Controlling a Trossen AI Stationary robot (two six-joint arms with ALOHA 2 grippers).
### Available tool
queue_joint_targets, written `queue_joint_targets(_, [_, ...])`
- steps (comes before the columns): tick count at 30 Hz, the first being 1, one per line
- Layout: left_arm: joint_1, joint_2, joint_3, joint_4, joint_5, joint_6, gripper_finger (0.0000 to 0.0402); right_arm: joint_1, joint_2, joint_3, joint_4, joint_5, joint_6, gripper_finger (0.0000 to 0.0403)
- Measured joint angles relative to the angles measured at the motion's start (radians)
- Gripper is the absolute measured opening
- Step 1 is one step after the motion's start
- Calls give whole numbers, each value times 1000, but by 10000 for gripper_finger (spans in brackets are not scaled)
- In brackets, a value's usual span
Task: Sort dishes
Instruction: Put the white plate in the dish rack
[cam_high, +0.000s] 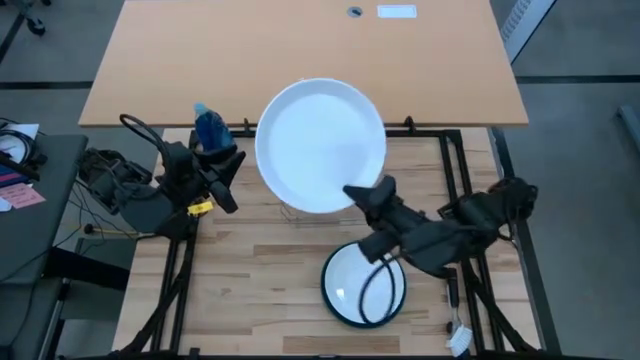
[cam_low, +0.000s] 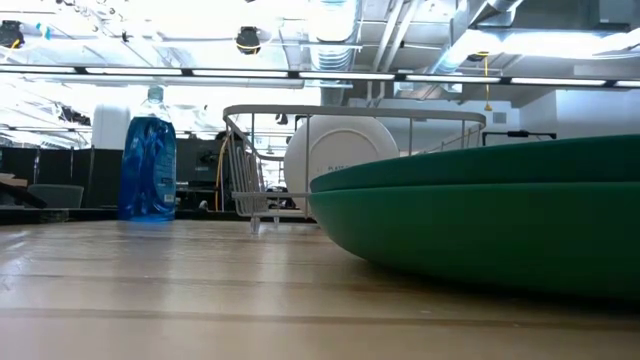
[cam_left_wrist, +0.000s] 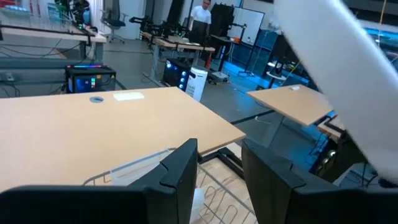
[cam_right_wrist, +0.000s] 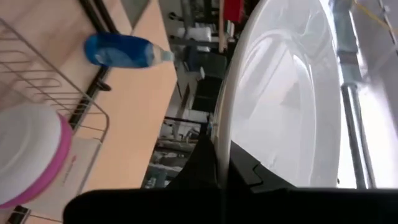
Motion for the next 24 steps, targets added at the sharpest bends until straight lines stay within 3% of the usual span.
queue_joint_targets(9, [47, -3, 3, 7, 0, 2, 118, 51, -82, 1, -86, 5, 34, 0])
queue_joint_targets(13, [100, 0, 3, 9, 0, -6, 118, 33, -154, 2, -199, 9, 138, 0])
queue_joint_targets(24, [230, 2, 3, 95, 13, -11, 118, 6, -393, 2, -234, -215, 504, 0])
